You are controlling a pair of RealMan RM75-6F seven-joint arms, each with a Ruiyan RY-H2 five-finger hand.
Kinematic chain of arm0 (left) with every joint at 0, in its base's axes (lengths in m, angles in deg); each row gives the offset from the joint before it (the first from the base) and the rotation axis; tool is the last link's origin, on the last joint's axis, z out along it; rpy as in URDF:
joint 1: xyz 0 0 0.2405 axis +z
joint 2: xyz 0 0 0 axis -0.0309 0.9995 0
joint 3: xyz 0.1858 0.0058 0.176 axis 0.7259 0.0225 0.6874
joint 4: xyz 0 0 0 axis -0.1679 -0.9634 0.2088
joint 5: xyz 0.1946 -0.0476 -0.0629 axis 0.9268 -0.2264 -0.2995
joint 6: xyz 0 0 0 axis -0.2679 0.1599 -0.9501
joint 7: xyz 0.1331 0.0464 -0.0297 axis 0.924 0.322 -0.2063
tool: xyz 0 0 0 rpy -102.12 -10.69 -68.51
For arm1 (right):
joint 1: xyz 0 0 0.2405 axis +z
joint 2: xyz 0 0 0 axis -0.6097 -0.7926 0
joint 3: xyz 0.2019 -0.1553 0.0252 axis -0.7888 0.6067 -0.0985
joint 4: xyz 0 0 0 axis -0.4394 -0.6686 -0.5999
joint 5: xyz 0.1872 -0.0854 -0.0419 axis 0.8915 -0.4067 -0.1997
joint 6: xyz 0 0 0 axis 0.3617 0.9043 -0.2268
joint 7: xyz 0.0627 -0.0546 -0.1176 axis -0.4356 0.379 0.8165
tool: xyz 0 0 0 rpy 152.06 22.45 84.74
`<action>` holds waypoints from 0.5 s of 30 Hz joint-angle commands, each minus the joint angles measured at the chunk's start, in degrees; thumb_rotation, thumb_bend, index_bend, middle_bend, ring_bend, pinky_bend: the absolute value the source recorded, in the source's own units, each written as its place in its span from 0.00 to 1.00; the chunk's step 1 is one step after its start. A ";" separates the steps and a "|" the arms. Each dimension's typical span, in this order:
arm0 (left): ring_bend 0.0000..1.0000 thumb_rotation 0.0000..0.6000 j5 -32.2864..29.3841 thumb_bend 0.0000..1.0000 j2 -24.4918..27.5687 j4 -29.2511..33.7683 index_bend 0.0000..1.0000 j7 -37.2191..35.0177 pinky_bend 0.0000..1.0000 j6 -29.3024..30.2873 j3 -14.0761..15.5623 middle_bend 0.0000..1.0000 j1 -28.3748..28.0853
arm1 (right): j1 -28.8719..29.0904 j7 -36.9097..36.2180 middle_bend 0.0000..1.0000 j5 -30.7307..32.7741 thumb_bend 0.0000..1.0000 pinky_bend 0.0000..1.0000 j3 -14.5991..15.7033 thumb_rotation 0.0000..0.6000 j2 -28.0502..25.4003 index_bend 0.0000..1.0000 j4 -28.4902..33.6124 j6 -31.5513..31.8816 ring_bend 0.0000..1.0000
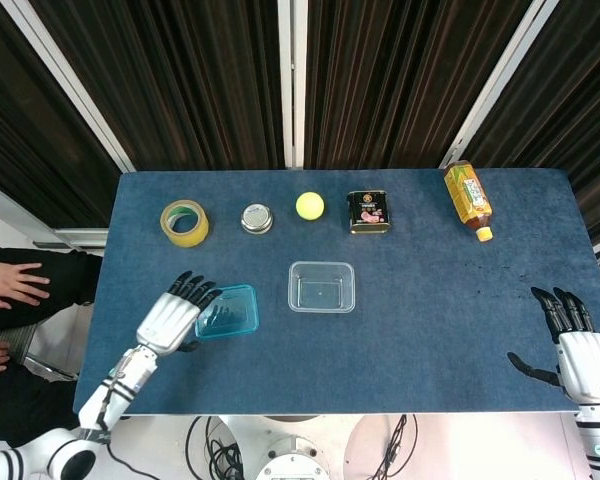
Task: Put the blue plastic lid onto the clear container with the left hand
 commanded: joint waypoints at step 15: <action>0.03 1.00 -12.78 0.00 -9.01 -7.30 0.12 5.04 0.04 -5.49 -1.28 0.09 -7.64 | 0.72 -0.05 0.10 0.86 0.08 0.05 -0.40 1.00 0.75 0.00 -0.60 -1.67 0.00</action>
